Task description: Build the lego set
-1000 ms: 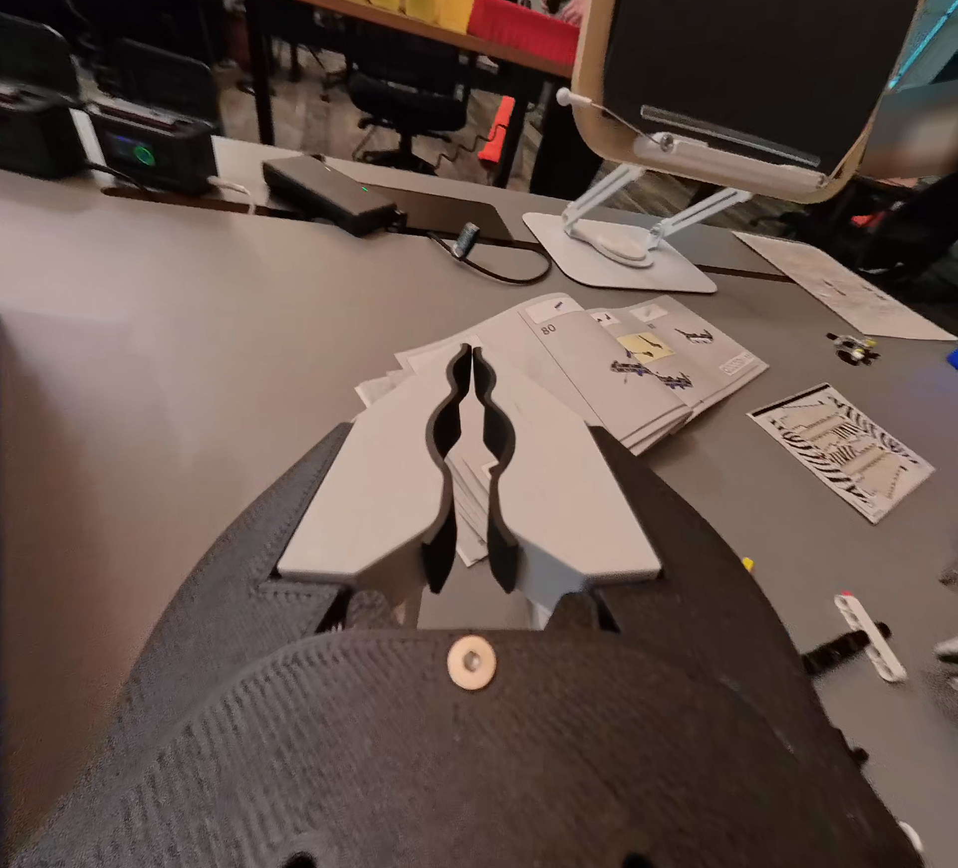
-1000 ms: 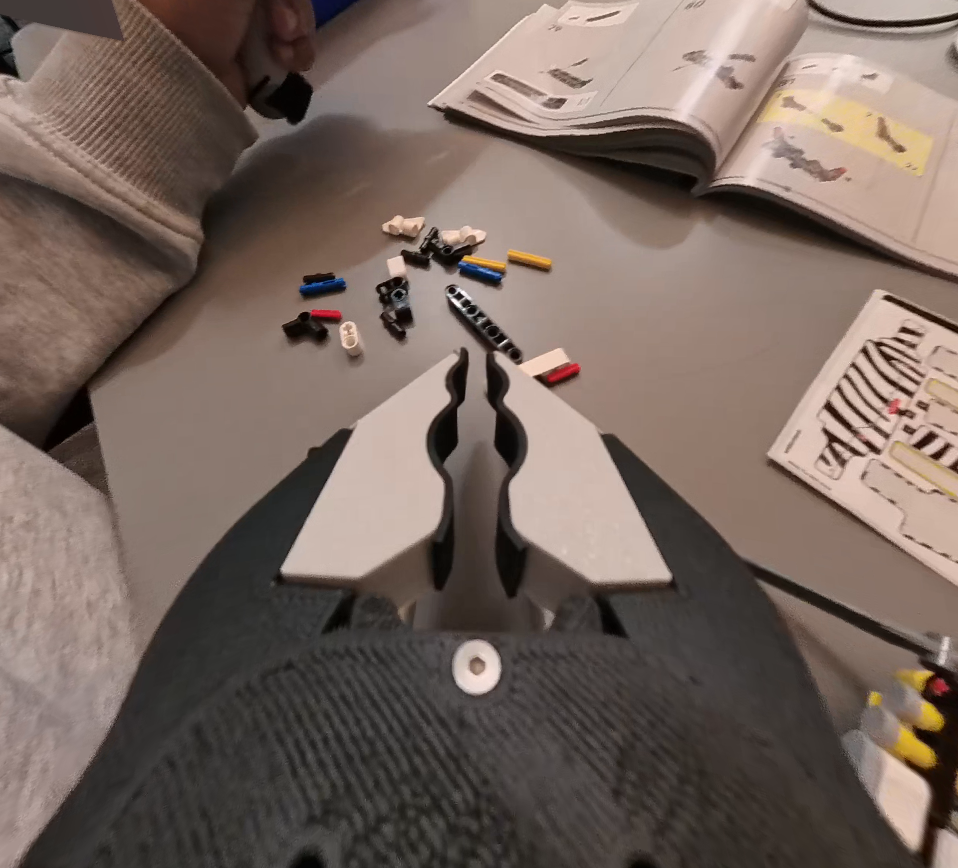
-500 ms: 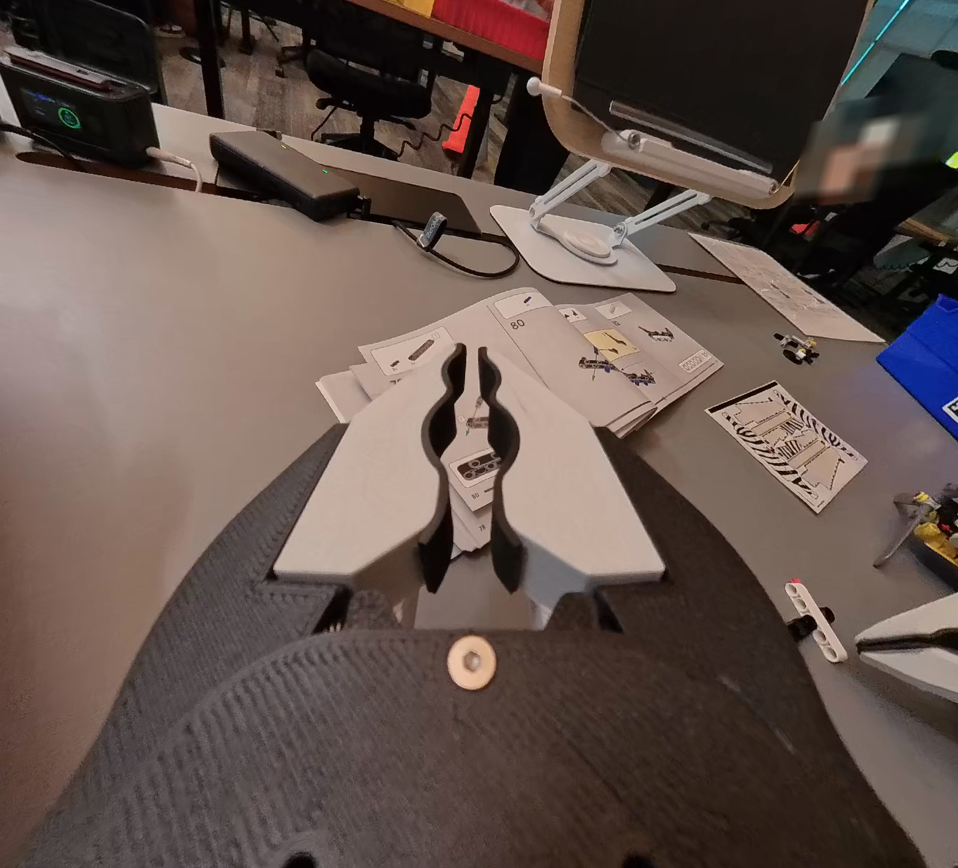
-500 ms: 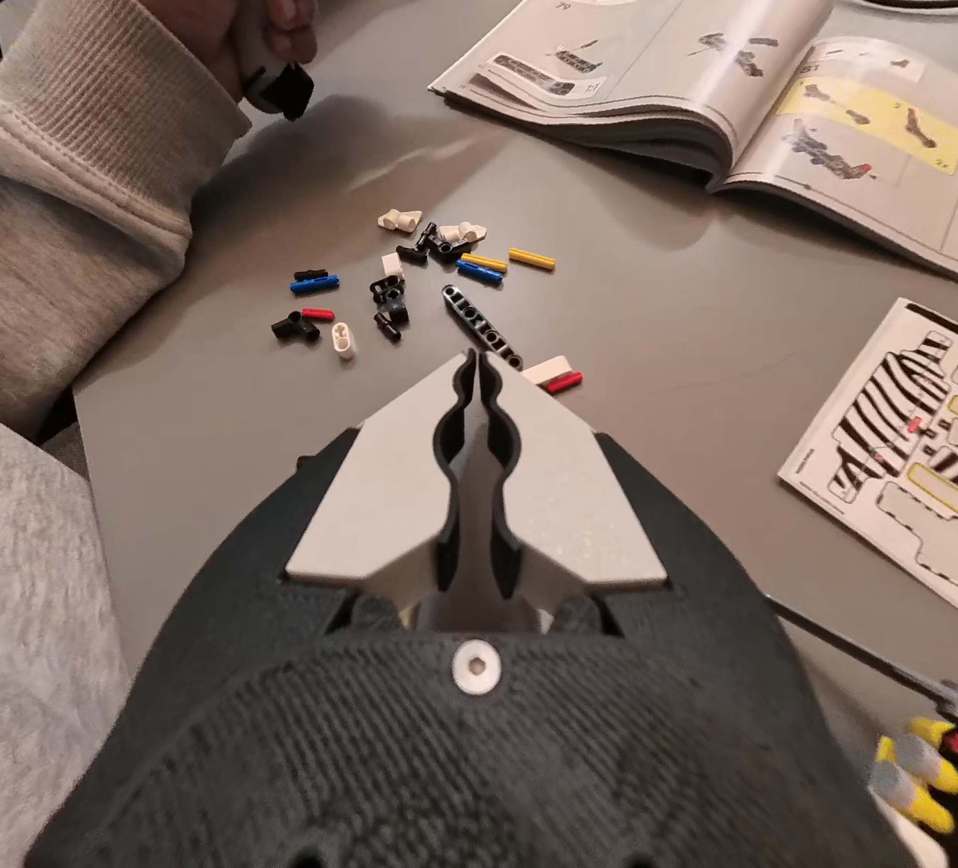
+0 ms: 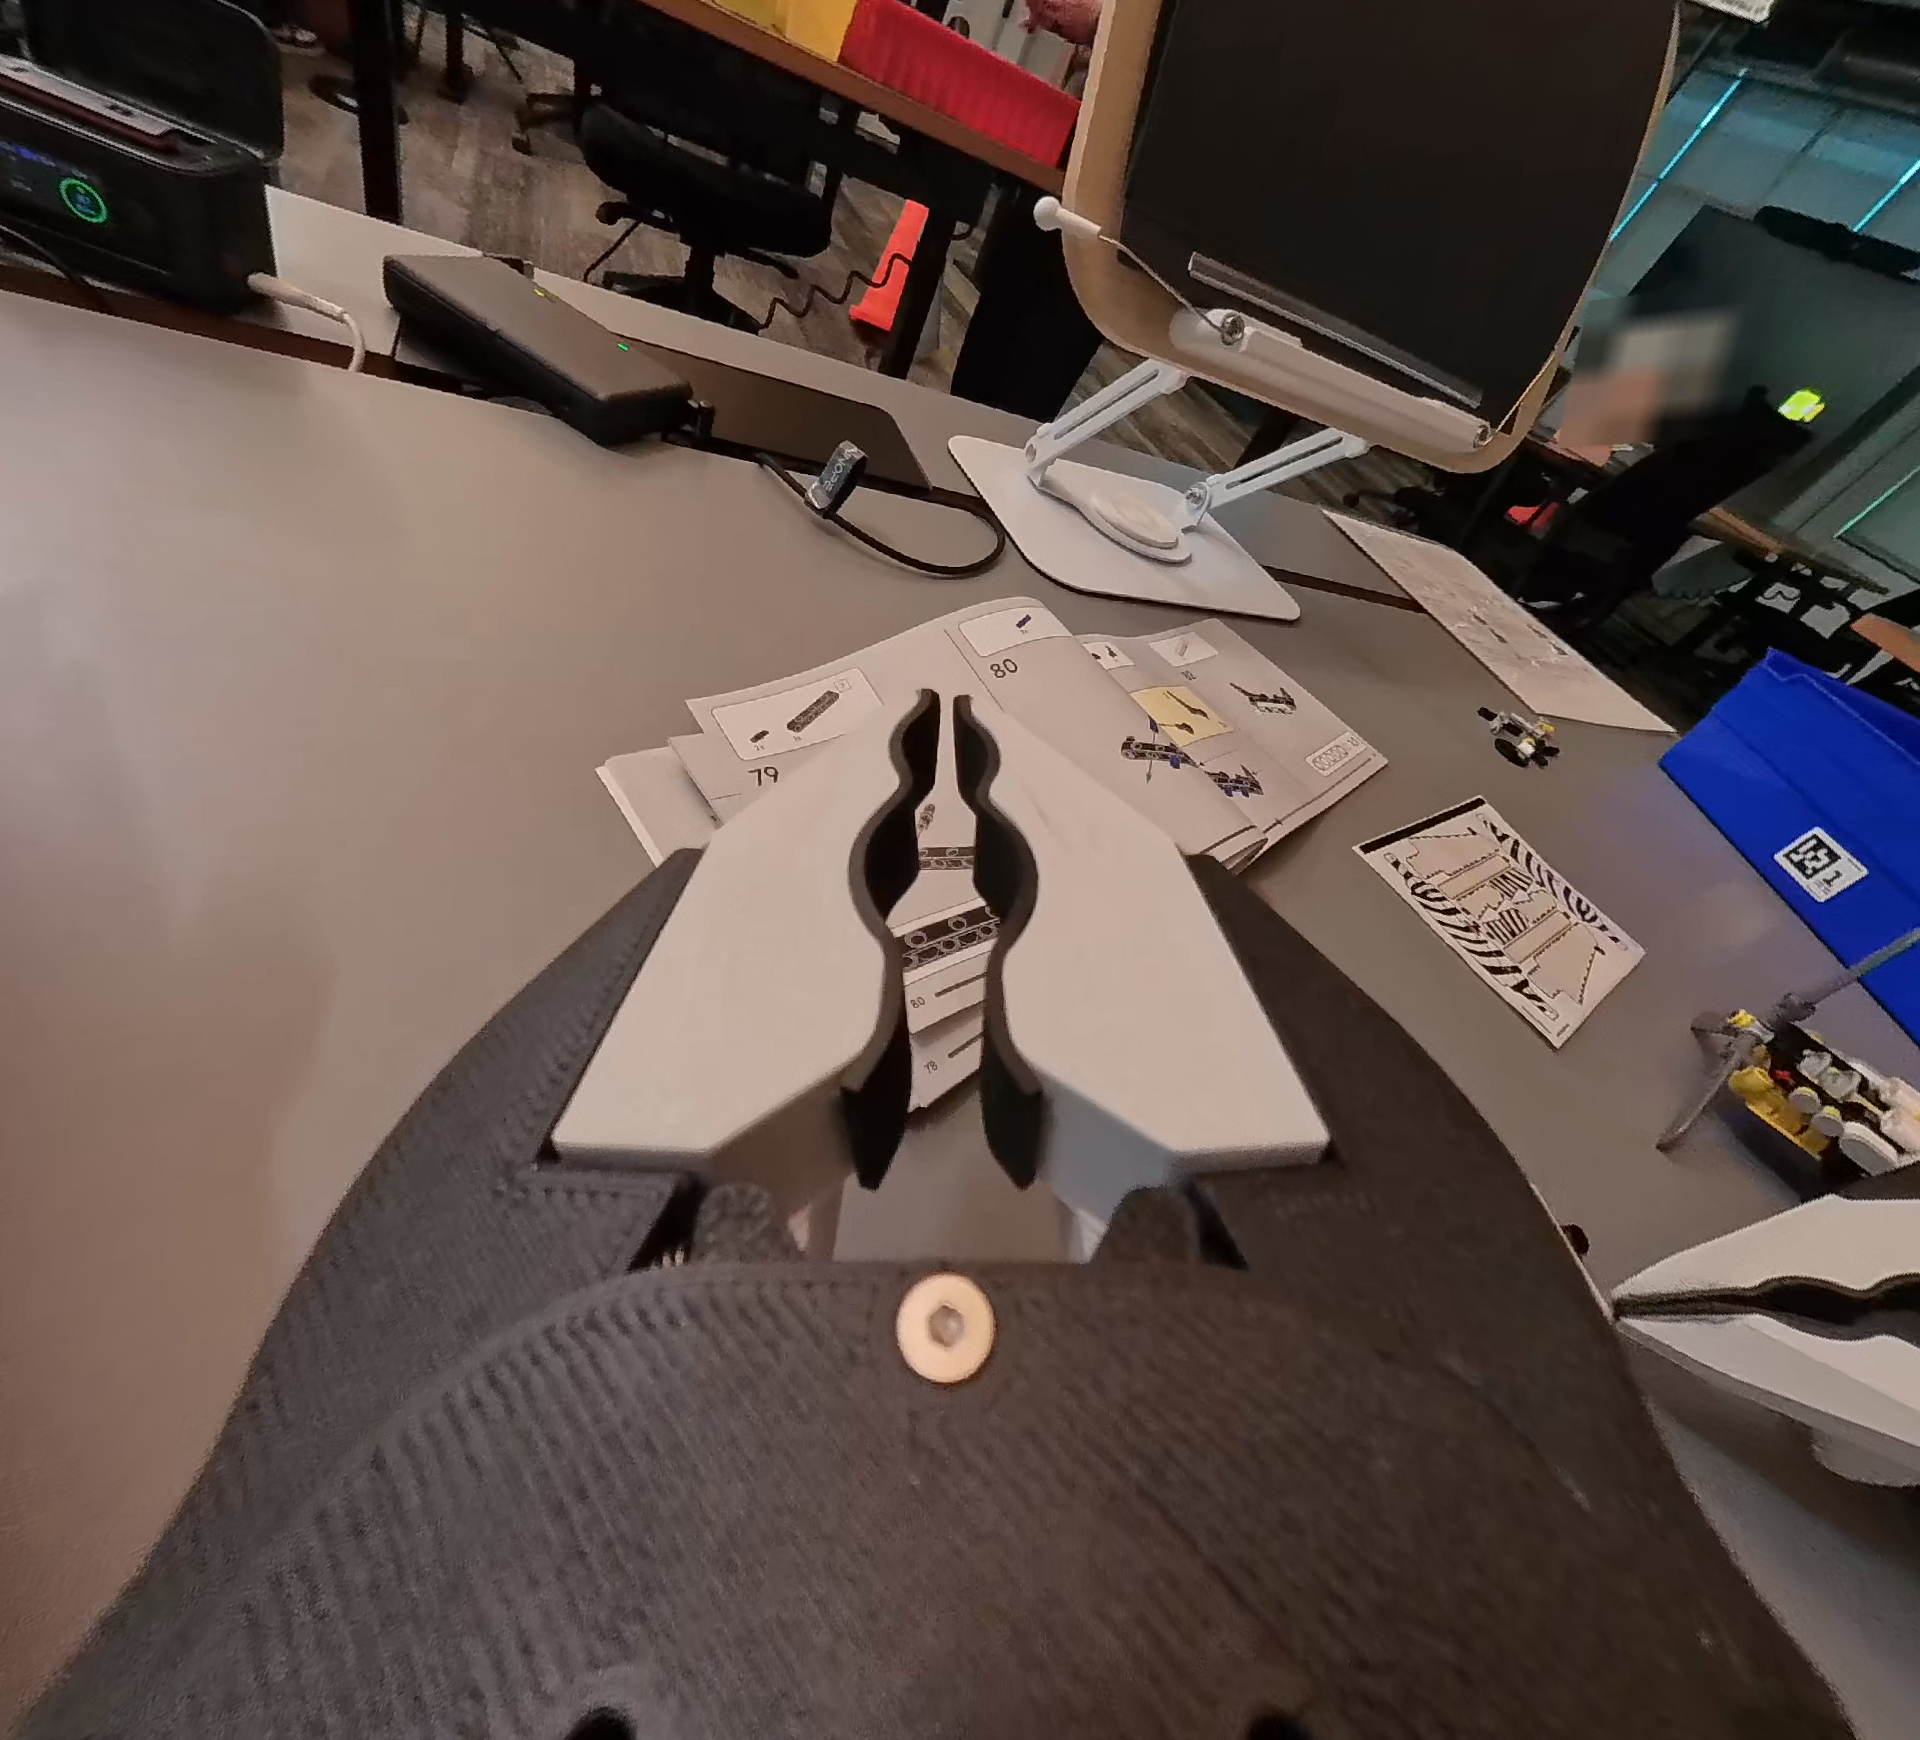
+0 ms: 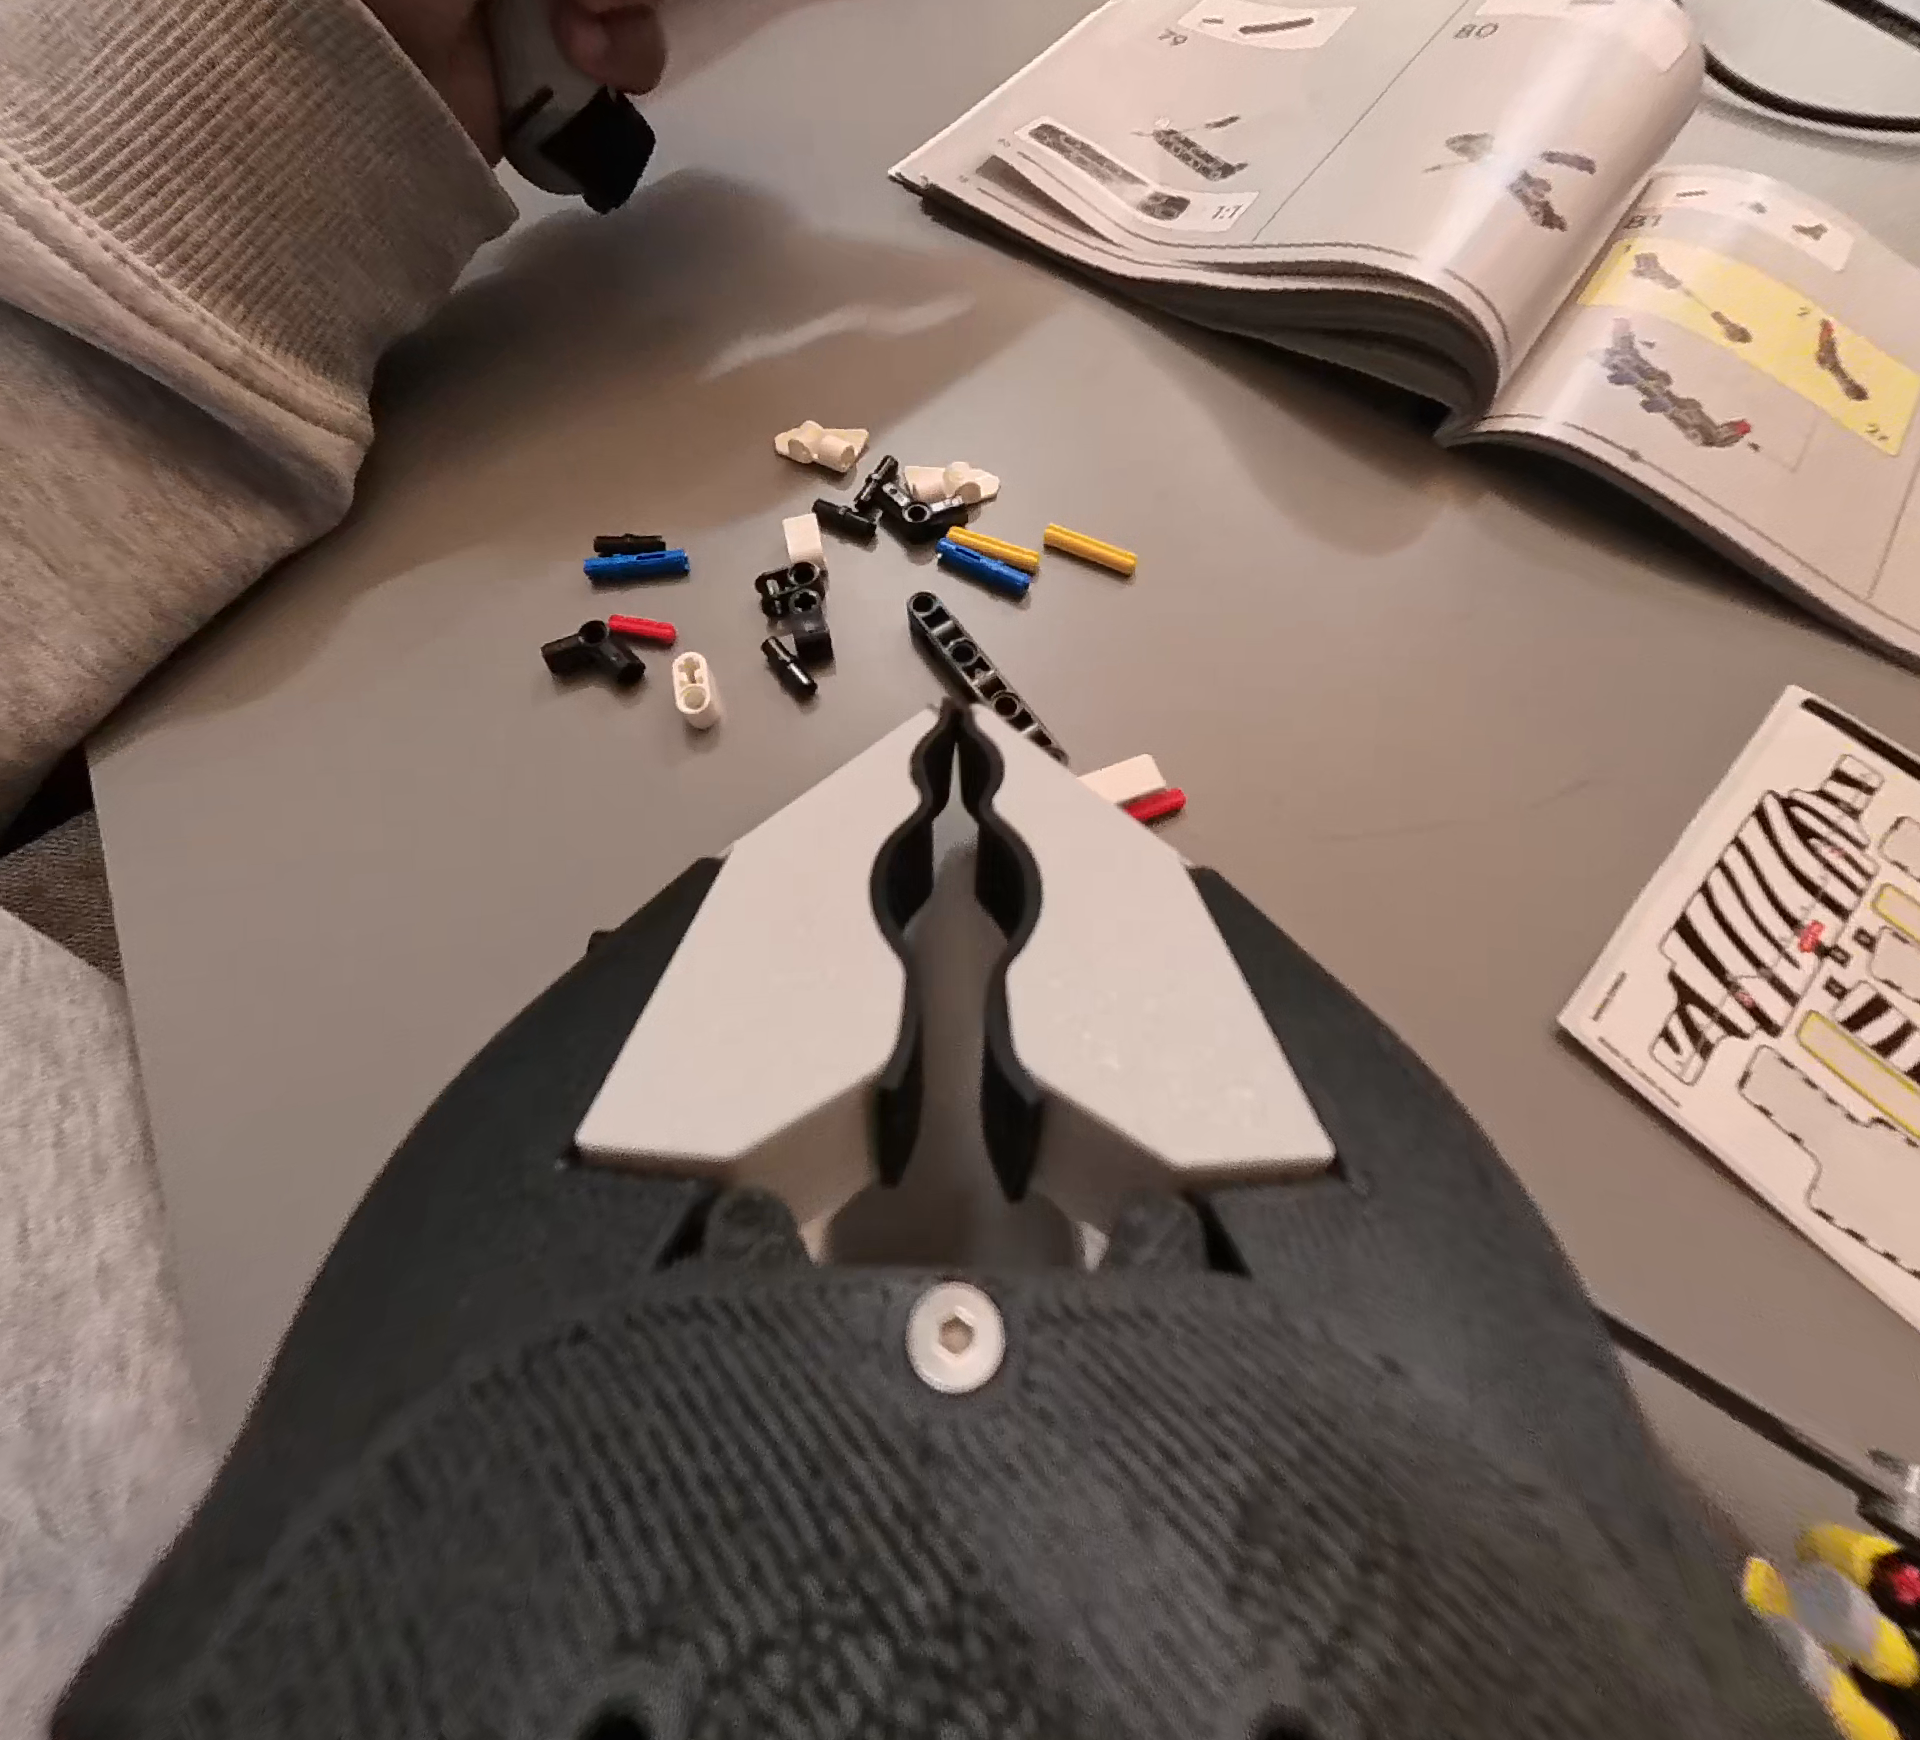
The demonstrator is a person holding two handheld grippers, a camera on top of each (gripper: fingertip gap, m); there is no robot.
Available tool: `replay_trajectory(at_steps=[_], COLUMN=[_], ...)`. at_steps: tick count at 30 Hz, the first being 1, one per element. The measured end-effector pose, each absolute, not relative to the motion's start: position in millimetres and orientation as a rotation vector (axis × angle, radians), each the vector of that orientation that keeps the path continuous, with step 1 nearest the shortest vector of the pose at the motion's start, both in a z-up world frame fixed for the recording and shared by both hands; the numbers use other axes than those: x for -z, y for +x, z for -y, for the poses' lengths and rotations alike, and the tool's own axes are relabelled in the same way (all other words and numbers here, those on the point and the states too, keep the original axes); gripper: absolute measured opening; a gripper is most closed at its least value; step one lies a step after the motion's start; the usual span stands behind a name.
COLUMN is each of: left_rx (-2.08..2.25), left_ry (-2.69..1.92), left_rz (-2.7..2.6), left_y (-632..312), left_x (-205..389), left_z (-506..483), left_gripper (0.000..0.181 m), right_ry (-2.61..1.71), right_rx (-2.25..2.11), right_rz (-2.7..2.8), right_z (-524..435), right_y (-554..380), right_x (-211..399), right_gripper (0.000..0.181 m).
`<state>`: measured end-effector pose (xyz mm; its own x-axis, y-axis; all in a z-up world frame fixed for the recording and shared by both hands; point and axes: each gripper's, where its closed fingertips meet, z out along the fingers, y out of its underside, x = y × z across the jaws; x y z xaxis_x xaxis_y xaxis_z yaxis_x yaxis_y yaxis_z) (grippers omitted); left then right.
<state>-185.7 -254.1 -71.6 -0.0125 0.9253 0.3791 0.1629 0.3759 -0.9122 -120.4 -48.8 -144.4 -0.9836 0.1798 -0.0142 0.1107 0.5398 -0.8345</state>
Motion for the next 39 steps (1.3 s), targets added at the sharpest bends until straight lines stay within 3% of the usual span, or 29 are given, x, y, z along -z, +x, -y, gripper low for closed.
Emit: replay_trajectory(at_steps=[5,11,16,24,27,29,32,39], left_rx=[-0.802,-0.79,-0.776,-0.758,-0.753,-0.752,-0.74,-0.794], left_ry=[-1.036,-1.024,-1.015,-1.002,-0.995,-0.992,-0.991,-1.068], left_rz=[1.473,1.466,1.457,1.452,1.45,1.446,1.425,1.345], left_y=[-186.3,-186.0,-185.8,-185.5,-185.5,-185.5,-185.7,-187.4], left_x=[73.2,71.7,70.5,69.8,69.5,68.8,66.4,56.8], left_z=[253.1,252.5,251.4,250.9,250.9,250.6,247.5,232.6], left_gripper=[0.001,0.002,0.003,0.003,0.004,0.004,0.006,0.009], right_ry=[-0.247,-0.33,-0.343,-0.289,-0.262,-0.233,-0.218,-0.453], right_rx=[-1.432,-1.401,-1.358,-1.259,-1.258,-1.256,-1.257,-1.793], right_rz=[2.689,2.721,2.75,2.77,2.768,2.771,2.763,2.642], right_z=[50.5,52.2,54.5,55.9,56.4,56.9,56.9,58.7], right_y=[-121.3,-129.8,-132.1,-129.5,-127.5,-124.7,-124.0,-120.3], right_x=[145.8,151.1,156.8,166.1,166.1,166.1,165.4,110.4], right_gripper=[0.001,0.028,0.036,0.033,0.025,0.007,0.005,0.005])
